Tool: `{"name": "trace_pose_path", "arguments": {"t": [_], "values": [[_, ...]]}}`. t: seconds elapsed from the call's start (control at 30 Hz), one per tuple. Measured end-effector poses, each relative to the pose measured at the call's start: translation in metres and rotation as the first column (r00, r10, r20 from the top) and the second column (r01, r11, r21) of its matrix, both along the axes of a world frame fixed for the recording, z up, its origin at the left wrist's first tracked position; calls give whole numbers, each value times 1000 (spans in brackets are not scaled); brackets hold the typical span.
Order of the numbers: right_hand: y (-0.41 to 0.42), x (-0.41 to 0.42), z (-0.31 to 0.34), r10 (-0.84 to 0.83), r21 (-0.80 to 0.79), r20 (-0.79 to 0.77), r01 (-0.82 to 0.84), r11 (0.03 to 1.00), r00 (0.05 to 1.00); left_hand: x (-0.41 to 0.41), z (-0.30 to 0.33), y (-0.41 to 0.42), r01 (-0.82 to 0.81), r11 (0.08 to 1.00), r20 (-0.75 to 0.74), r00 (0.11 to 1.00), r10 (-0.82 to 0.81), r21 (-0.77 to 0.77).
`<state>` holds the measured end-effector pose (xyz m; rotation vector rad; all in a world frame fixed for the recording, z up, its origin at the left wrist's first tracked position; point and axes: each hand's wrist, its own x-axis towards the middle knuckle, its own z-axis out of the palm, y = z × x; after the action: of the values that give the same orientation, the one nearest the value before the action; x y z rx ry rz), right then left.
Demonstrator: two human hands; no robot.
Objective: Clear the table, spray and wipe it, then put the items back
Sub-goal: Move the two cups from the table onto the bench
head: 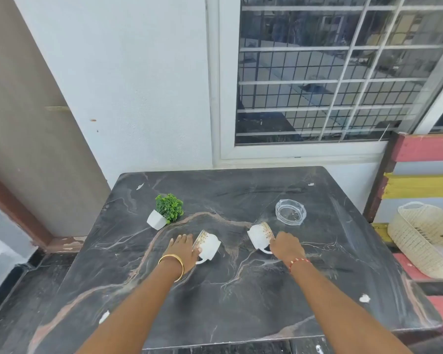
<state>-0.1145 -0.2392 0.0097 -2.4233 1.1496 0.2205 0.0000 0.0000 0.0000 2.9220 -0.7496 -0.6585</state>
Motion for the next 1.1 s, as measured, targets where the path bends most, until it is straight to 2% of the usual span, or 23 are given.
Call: {"name": "trace_pose_path", "arguments": {"t": [0.13,0.3,0.37,0.43,0.53,0.63,0.7,0.87,0.97,1.1], "values": [[1,-1,-6,-40,124,70,31,992,997,-7,-2,1,-133,977,-35,991,129,-170],[7,4,-17,-144,273,204,85,958,968,-8,-13,1,-337,896,-127,941,313,-289],[7,7,-24,-225,350,248,129,928,942,-8,-17,2,-471,818,-242,880,409,-330],[7,8,-32,-326,436,275,185,881,904,-9,-21,1,-626,683,-400,775,489,-378],[7,9,-46,-469,543,277,267,796,839,-7,-23,-1,-763,517,-561,641,524,-388],[11,6,-39,-581,662,258,297,688,772,-5,-24,-2,-806,442,-638,586,500,-394],[11,8,-40,-604,701,258,285,654,754,-4,-24,-4,-816,415,-675,571,467,-403],[16,11,-40,-608,660,322,289,694,726,0,-21,-15,-780,441,-669,616,416,-444],[20,12,-39,-528,548,388,271,791,756,2,-18,-22,-732,468,-605,677,418,-496],[28,10,-29,-273,311,465,134,941,842,-3,-11,-26,-517,652,-368,855,366,-554]]}}
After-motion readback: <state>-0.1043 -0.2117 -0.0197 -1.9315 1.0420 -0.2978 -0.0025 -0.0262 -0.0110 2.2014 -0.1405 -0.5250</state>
